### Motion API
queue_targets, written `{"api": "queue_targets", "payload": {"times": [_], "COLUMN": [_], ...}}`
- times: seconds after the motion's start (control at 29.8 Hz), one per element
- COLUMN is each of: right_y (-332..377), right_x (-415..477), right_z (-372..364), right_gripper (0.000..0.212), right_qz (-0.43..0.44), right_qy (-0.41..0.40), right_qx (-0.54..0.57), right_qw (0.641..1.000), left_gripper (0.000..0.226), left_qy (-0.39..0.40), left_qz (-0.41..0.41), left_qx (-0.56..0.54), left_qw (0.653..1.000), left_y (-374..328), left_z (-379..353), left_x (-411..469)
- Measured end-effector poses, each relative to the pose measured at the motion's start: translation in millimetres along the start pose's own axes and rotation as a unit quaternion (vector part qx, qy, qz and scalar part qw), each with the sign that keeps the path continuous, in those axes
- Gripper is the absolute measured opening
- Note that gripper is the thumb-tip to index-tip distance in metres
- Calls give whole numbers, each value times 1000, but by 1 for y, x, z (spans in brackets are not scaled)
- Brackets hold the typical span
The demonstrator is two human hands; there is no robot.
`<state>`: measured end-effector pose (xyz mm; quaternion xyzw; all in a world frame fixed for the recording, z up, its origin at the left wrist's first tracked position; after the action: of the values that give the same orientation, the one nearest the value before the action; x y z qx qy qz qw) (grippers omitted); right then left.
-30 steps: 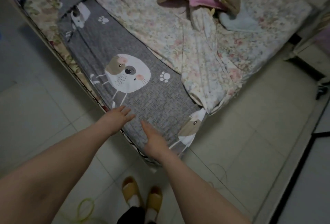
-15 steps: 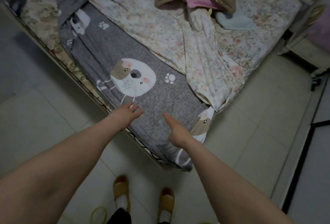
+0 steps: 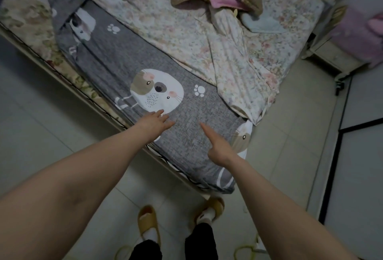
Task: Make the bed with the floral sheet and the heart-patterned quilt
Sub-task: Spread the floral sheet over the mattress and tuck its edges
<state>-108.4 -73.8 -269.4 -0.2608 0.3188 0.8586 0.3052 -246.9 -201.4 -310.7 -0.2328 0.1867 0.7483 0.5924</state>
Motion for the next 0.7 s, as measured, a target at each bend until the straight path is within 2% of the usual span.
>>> {"api": "queue_targets", "payload": {"times": [0.17,0.7], "right_y": [-14,-3], "right_x": [1,5], "right_z": [-1,-20], "right_gripper": [92,90], "right_qz": [-33,-47], "right_qy": [-15,-42], "right_qx": [19,9], "right_qw": [999,998], "left_gripper": [78,76], "left_qy": [-1,-37], "left_qz": [-24,-47], "left_qx": [-3,-3], "left_qw": [1000,998], "left_y": [-6,-19], "left_z": [-5,15], "left_x": [7,9]}}
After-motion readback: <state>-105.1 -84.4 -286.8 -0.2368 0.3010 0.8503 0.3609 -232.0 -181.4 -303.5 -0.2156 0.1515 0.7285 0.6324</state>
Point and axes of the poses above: each hand's wrist, its own x-axis towards the middle knuckle, its own z-axis out of the back of the hand, y = z × x, the point moved 9 cm from there along x, towards the middle knuckle, and after that the axes turned 10 degrees about -z, right-handed, at the moved point
